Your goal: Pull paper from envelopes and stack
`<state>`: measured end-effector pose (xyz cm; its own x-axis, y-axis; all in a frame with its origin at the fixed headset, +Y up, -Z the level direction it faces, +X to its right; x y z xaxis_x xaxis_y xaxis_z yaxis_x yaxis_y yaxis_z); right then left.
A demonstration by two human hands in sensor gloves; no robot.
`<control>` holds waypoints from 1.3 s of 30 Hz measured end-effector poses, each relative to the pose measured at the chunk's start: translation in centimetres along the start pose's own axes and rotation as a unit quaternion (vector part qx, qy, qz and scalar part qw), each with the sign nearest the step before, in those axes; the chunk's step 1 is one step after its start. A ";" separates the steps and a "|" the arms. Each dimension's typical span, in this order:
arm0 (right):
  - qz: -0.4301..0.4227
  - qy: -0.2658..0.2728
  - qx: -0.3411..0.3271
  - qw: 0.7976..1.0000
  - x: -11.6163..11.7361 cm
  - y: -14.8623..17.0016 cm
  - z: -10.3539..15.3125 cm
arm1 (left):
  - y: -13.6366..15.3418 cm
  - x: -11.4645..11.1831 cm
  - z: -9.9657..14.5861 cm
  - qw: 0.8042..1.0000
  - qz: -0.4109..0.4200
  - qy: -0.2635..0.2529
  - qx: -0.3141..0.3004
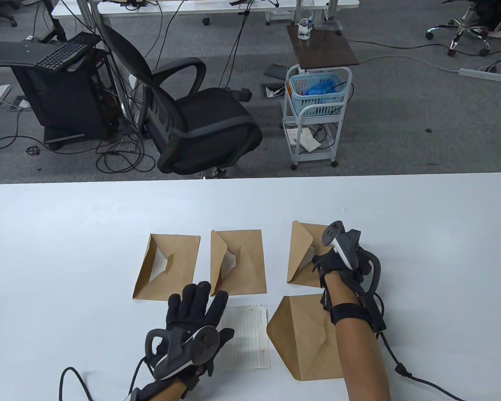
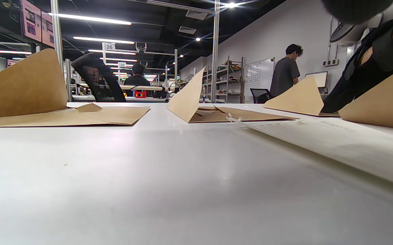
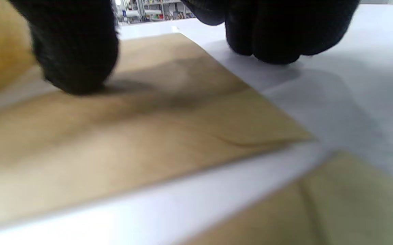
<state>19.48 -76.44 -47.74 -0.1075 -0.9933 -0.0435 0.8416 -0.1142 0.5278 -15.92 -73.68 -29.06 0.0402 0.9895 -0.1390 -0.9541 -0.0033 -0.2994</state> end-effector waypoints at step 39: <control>-0.352 -0.022 0.014 0.935 -2.3 7.4 -0.1 | -0.3 0.2 -0.1 1.000 -0.003 -0.009 -0.005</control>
Point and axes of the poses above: the tracker on the back of each hand, its own y axis roughly to the little-finger side, its own z axis roughly from the fingertips to the wrist, x = y × z, the point moved 2 cm from there along -z, roughly from the wrist to the fingertips, and after that the axes turned 14 degrees about y, right-handed, at the moved point
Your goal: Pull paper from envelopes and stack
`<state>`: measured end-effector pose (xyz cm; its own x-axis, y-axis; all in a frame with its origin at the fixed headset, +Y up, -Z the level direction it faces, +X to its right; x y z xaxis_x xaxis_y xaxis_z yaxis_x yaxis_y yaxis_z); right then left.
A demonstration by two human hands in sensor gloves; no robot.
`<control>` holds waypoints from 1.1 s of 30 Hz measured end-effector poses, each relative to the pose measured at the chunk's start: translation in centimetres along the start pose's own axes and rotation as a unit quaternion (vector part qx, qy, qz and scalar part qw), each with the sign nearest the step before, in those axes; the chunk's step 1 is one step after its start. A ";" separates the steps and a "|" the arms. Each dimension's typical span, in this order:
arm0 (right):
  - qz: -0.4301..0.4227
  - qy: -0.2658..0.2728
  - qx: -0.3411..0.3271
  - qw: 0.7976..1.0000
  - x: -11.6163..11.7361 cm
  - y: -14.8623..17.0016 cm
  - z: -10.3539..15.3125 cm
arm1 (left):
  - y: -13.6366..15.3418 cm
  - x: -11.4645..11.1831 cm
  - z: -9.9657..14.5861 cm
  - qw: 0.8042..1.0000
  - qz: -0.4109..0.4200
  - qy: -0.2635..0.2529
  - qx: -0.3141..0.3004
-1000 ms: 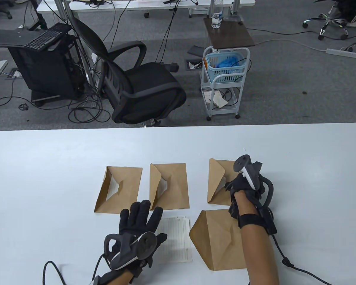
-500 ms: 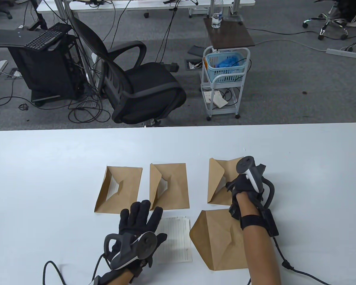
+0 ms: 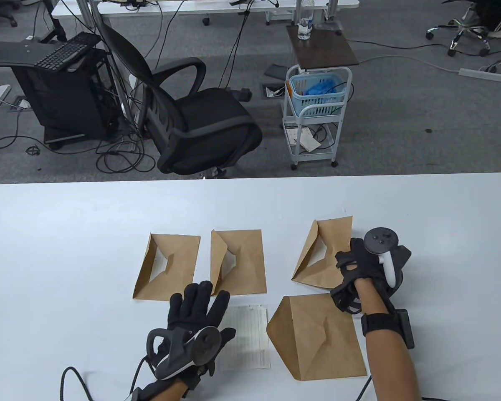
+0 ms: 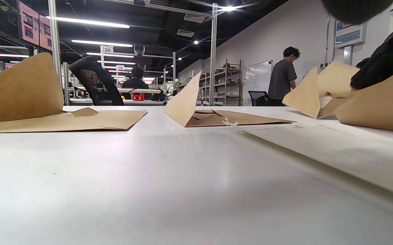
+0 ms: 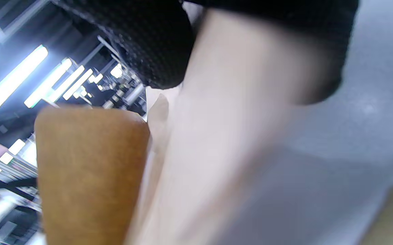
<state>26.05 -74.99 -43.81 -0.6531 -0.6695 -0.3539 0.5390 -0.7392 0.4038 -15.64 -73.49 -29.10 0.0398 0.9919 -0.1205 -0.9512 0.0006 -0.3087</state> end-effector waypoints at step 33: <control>-0.129 -0.136 -0.297 0.936 -2.9 -2.5 19.0 | -6.9 2.3 3.3 0.970 -0.166 -0.158 -0.080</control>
Point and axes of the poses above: the tracker on the back of each hand, its own y axis roughly to the little-finger side, its own z axis roughly from the fingertips to the wrist, x = y × z, the point moved 2 cm from there along -z, roughly from the wrist to the fingertips, and after that the axes turned 14 degrees about y, right-handed, at the moved point
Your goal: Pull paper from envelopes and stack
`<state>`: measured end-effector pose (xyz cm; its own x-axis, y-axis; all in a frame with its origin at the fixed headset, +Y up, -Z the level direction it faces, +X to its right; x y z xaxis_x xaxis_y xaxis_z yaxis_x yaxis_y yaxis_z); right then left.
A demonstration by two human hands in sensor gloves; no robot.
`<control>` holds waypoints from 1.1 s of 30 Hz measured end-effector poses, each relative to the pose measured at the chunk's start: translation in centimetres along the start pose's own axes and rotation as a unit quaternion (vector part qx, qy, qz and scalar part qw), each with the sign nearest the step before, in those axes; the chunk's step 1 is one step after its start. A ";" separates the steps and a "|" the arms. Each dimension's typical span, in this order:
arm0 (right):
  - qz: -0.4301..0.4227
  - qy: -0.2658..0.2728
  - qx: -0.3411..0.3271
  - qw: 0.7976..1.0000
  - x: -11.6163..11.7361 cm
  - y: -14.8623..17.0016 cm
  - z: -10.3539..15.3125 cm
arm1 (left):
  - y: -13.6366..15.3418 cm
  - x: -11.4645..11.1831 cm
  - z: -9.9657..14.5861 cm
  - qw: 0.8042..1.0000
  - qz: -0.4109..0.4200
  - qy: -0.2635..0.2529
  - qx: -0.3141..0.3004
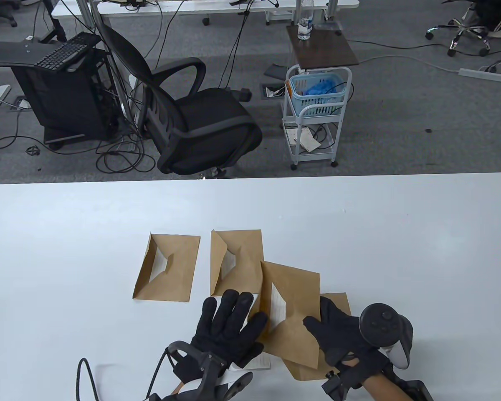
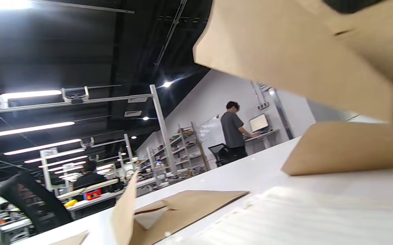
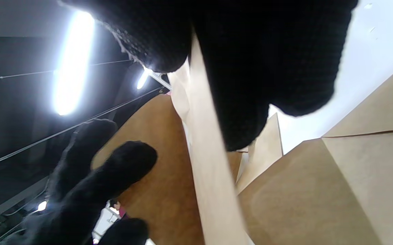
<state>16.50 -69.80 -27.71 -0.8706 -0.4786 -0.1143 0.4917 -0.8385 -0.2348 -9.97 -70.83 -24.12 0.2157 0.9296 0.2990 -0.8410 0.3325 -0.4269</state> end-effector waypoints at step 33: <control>-0.222 -0.137 0.053 0.964 3.0 1.7 0.2 | 3.1 -3.3 -1.0 0.842 0.530 0.102 -0.025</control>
Point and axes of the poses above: the tracker on the back of each hand, its own y axis roughly to the little-finger side, its own z axis roughly from the fingertips to the wrist, x = y × z, the point moved 2 cm from there along -z, roughly from the wrist to the fingertips, and after that the axes turned 14 degrees about y, right-handed, at the moved point
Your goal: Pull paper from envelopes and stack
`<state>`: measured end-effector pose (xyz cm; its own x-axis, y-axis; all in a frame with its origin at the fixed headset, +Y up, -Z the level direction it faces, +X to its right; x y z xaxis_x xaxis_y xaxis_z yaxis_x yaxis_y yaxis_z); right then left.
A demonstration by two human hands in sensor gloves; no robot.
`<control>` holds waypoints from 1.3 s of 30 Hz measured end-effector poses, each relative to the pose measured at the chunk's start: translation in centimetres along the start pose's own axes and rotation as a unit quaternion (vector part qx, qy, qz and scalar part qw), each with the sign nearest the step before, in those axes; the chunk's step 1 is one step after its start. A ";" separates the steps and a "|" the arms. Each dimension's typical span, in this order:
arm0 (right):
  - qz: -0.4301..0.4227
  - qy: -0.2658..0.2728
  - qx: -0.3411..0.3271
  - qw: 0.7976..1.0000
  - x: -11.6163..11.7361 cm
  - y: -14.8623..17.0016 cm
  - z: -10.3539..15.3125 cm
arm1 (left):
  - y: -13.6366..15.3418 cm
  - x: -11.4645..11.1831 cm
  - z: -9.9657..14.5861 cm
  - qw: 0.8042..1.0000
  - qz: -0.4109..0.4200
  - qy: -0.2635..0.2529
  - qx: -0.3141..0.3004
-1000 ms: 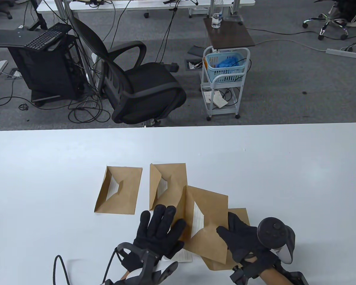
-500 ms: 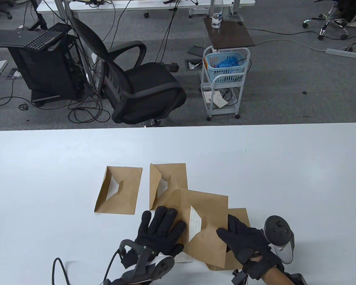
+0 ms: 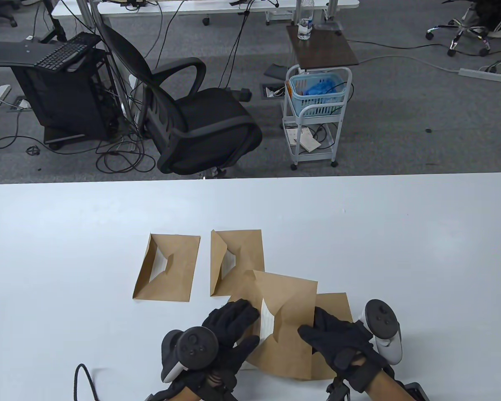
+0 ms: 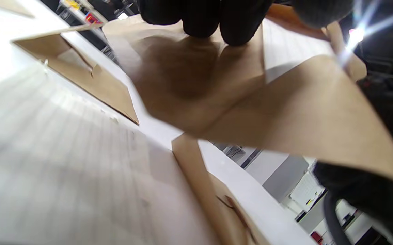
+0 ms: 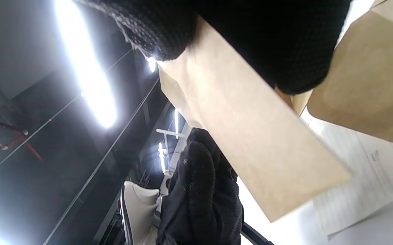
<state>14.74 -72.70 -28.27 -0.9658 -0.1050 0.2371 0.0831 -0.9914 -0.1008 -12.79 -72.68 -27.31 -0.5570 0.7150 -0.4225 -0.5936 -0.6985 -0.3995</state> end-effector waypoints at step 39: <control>0.125 0.095 -0.081 0.984 -2.8 -2.3 0.8 | 5.1 3.4 1.6 0.982 0.124 -0.086 0.110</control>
<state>17.48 -70.15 -27.89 -0.9500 -0.3122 0.0018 0.2984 -0.9098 -0.2886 -18.63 -73.70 -29.50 -0.7789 0.5305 -0.3343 -0.5275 -0.8426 -0.1082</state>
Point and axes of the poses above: the tracker on the back of each hand, its own y axis roughly to the little-finger side, its own z axis roughly from the fingertips to the wrist, x = y × z, the point moved 2 cm from there along -z, roughly from the wrist to the fingertips, and after that the axes turned 14 degrees about y, right-handed, at the moved point
